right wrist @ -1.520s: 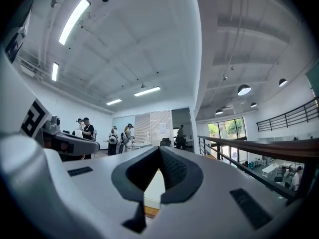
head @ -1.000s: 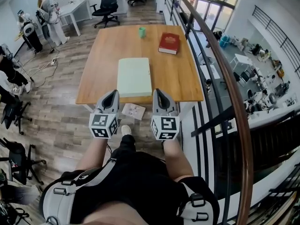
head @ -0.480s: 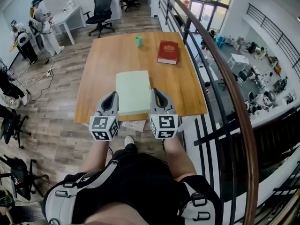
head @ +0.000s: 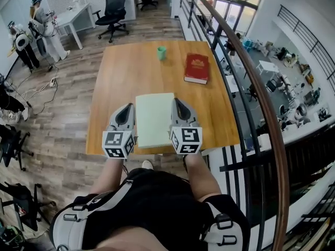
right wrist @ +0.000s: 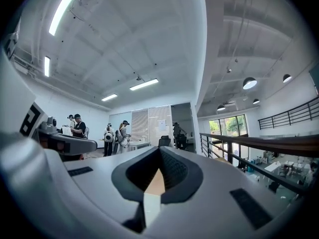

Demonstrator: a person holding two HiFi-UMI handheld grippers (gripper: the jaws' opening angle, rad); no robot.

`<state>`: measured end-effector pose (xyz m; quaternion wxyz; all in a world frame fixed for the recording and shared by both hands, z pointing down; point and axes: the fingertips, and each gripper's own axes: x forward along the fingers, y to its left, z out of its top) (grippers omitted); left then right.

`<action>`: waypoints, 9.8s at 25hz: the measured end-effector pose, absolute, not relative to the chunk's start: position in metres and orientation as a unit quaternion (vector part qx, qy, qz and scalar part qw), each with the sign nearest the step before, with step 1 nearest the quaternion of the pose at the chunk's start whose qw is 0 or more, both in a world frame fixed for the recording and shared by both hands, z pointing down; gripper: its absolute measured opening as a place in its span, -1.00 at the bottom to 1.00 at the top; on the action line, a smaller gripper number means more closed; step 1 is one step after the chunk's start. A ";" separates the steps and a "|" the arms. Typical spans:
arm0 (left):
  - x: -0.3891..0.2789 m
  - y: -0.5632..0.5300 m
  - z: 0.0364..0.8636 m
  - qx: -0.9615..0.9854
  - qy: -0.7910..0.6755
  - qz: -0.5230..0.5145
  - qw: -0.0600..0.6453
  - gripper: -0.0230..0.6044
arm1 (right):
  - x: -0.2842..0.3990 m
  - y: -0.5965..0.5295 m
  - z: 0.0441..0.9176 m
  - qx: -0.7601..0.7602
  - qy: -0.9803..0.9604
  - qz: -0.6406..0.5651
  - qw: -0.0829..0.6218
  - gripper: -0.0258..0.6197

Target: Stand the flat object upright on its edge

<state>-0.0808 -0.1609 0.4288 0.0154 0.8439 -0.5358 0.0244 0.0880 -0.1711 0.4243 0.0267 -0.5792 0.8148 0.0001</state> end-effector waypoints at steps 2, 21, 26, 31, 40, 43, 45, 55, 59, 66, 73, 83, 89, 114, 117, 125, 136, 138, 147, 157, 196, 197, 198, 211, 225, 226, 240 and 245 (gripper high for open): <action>-0.092 -0.180 0.435 0.845 -0.534 0.029 0.019 -0.92 | 0.079 -0.191 0.431 -0.581 0.814 -0.008 0.025 -0.91; -0.097 -0.302 0.475 0.832 -0.547 0.067 0.066 -0.91 | 0.111 -0.309 0.461 -0.590 0.807 -0.028 0.022 -0.91; -0.096 -0.307 0.474 0.817 -0.569 0.068 0.066 -0.91 | 0.130 -0.318 0.474 -0.596 0.802 -0.043 0.012 -0.91; -0.101 -0.306 0.484 0.813 -0.570 0.094 0.076 -0.91 | 0.134 -0.319 0.490 -0.596 0.800 -0.065 0.010 -0.83; -0.112 -0.299 0.548 0.804 -0.554 0.135 0.167 -0.71 | 0.123 -0.320 0.539 -0.578 0.807 -0.112 -0.035 -0.76; -0.114 -0.296 0.573 0.800 -0.545 0.150 0.201 -0.70 | 0.122 -0.319 0.563 -0.576 0.804 -0.140 -0.052 -0.76; -0.118 -0.295 0.589 0.796 -0.541 0.163 0.219 -0.68 | 0.120 -0.318 0.579 -0.572 0.803 -0.156 -0.065 -0.76; -0.129 -0.274 0.681 0.765 -0.523 0.247 0.282 -0.65 | 0.117 -0.301 0.663 -0.554 0.788 -0.217 -0.157 -0.76; -0.135 -0.267 0.707 0.754 -0.523 0.263 0.299 -0.65 | 0.119 -0.295 0.686 -0.553 0.780 -0.234 -0.180 -0.76; -0.140 -0.258 0.726 0.743 -0.522 0.268 0.323 -0.64 | 0.122 -0.282 0.722 -0.549 0.765 -0.262 -0.213 -0.76; -0.132 -0.249 0.737 0.748 -0.488 0.243 0.378 -0.56 | 0.121 -0.275 0.742 -0.542 0.760 -0.274 -0.233 -0.71; -0.134 -0.250 0.747 0.737 -0.475 0.174 0.448 -0.49 | 0.123 -0.276 0.744 -0.534 0.762 -0.306 -0.199 -0.66; -0.129 -0.248 0.748 0.734 -0.437 0.108 0.509 -0.62 | 0.119 -0.274 0.747 -0.521 0.757 -0.366 -0.147 -0.81; -0.123 -0.250 0.745 0.757 -0.416 0.124 0.488 -0.52 | 0.122 -0.280 0.750 -0.468 0.753 -0.453 -0.091 -0.75; -0.122 -0.251 0.746 0.759 -0.415 0.123 0.487 -0.52 | 0.124 -0.280 0.751 -0.463 0.752 -0.460 -0.087 -0.73; -0.123 -0.251 0.747 0.760 -0.410 0.124 0.489 -0.52 | 0.115 -0.279 0.753 -0.445 0.752 -0.482 -0.069 -0.64; -0.119 -0.251 0.749 0.751 -0.399 0.139 0.507 -0.51 | 0.117 -0.279 0.757 -0.458 0.739 -0.480 -0.117 -0.61; -0.120 -0.252 0.746 0.753 -0.391 0.154 0.507 -0.51 | 0.115 -0.281 0.752 -0.457 0.742 -0.475 -0.122 -0.63; -0.125 -0.288 0.692 0.782 -0.403 0.087 0.468 -0.58 | 0.113 -0.306 0.693 -0.461 0.777 -0.421 -0.077 -0.64; -0.134 -0.343 0.593 0.842 -0.433 0.023 0.319 -0.58 | 0.106 -0.345 0.591 -0.463 0.839 -0.284 -0.030 -0.64; -0.138 -0.471 0.600 0.849 -0.506 0.081 0.132 -0.64 | 0.094 -0.469 0.586 -0.472 0.871 0.005 -0.132 -0.77; -0.137 -0.469 0.600 0.850 -0.504 0.084 0.129 -0.64 | 0.095 -0.466 0.587 -0.473 0.872 0.003 -0.130 -0.77; -0.137 -0.466 0.600 0.851 -0.502 0.087 0.126 -0.64 | 0.096 -0.464 0.588 -0.473 0.872 0.002 -0.127 -0.77; -0.141 -0.441 0.605 0.841 -0.508 0.160 0.097 -0.64 | 0.102 -0.449 0.590 -0.492 0.863 -0.043 -0.109 -0.76; -0.155 -0.372 0.496 0.814 -0.578 0.063 0.013 -0.88 | 0.108 -0.380 0.464 -0.562 0.827 0.027 0.003 -0.91; -0.156 -0.366 0.492 0.809 -0.585 0.057 0.012 -0.89 | 0.108 -0.373 0.460 -0.565 0.824 0.032 0.001 -0.91; -0.151 -0.309 0.490 0.803 -0.592 0.061 0.024 -0.91 | 0.104 -0.323 0.472 -0.568 0.823 0.030 0.010 -0.91; -0.143 -0.309 0.482 0.810 -0.584 0.053 0.020 -0.91 | 0.102 -0.321 0.473 -0.567 0.823 0.025 0.010 -0.91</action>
